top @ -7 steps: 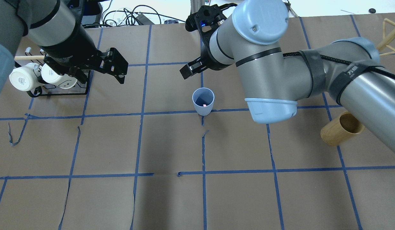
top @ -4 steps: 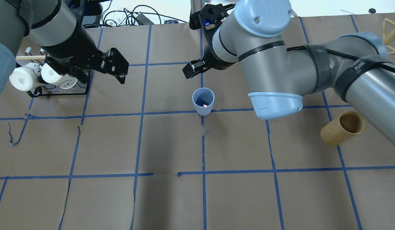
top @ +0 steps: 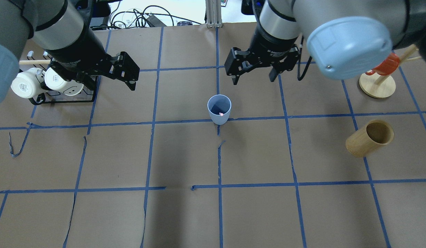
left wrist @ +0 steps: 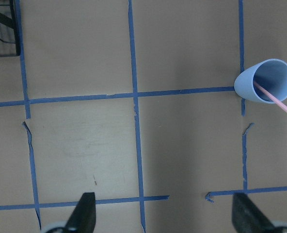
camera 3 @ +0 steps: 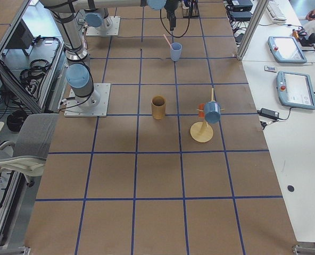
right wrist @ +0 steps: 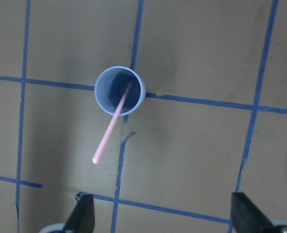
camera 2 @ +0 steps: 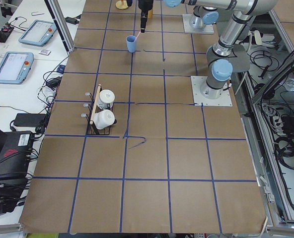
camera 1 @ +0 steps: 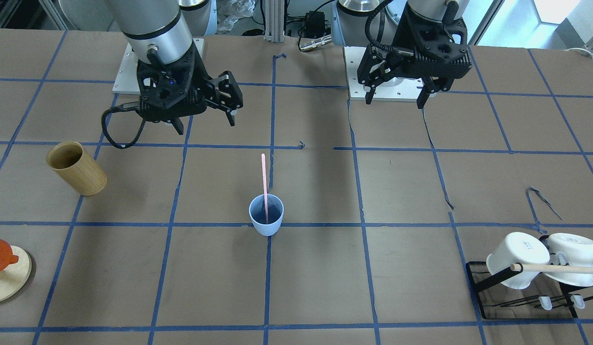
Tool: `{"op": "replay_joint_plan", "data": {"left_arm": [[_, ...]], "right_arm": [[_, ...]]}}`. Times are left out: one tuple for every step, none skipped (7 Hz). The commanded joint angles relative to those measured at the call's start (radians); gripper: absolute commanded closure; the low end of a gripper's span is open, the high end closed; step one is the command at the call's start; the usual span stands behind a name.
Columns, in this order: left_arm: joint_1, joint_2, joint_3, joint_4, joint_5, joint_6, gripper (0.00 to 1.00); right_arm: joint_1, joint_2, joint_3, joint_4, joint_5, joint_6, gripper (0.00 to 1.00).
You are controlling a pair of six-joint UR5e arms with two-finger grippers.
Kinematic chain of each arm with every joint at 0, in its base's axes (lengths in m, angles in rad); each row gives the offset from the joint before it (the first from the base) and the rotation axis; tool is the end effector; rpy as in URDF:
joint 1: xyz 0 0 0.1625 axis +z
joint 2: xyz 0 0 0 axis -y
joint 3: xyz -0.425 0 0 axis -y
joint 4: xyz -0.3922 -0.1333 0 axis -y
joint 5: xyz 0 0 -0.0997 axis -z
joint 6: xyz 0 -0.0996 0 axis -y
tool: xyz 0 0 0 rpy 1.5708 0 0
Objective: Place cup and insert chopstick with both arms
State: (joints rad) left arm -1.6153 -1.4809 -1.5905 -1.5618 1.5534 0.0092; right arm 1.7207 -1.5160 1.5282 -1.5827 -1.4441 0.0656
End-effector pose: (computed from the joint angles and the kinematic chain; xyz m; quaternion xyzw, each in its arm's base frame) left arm -0.1554 -0.4539 0.5219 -0.0272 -0.9988 0.0394 0.0094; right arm 0.2212 -0.4876 0.4832 -0.0420 0.9971 0.0070 0.0629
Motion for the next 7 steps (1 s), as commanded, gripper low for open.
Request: {"op": "replay_joint_plan", "data": {"left_arm": [[-0.002, -0.001, 0.000, 0.000, 0.000, 0.000, 0.00], [0.000, 0.002, 0.000, 0.000, 0.000, 0.000, 0.00], [0.000, 0.002, 0.000, -0.001, 0.000, 0.000, 0.00], [0.000, 0.002, 0.000, -0.001, -0.001, 0.000, 0.00], [0.000, 0.002, 0.000, 0.000, -0.001, 0.000, 0.00], [0.000, 0.002, 0.001, -0.001, -0.001, 0.000, 0.00], [0.000, 0.002, 0.001, 0.000, -0.001, 0.000, 0.00]], "right_arm": [[-0.091, -0.048, -0.002, 0.162, -0.065, 0.003, 0.00], [-0.137, -0.050, 0.000, 0.164, -0.064, 0.003, 0.00], [-0.183, -0.050, 0.000, 0.167, -0.064, 0.002, 0.00], [-0.200, -0.050, 0.001, 0.167, -0.065, 0.003, 0.00], [-0.202, -0.050, 0.001, 0.162, -0.067, 0.005, 0.00], [-0.204, -0.050, 0.001, 0.162, -0.067, 0.003, 0.00], [-0.205, -0.050, 0.001, 0.161, -0.067, 0.003, 0.00]]}}
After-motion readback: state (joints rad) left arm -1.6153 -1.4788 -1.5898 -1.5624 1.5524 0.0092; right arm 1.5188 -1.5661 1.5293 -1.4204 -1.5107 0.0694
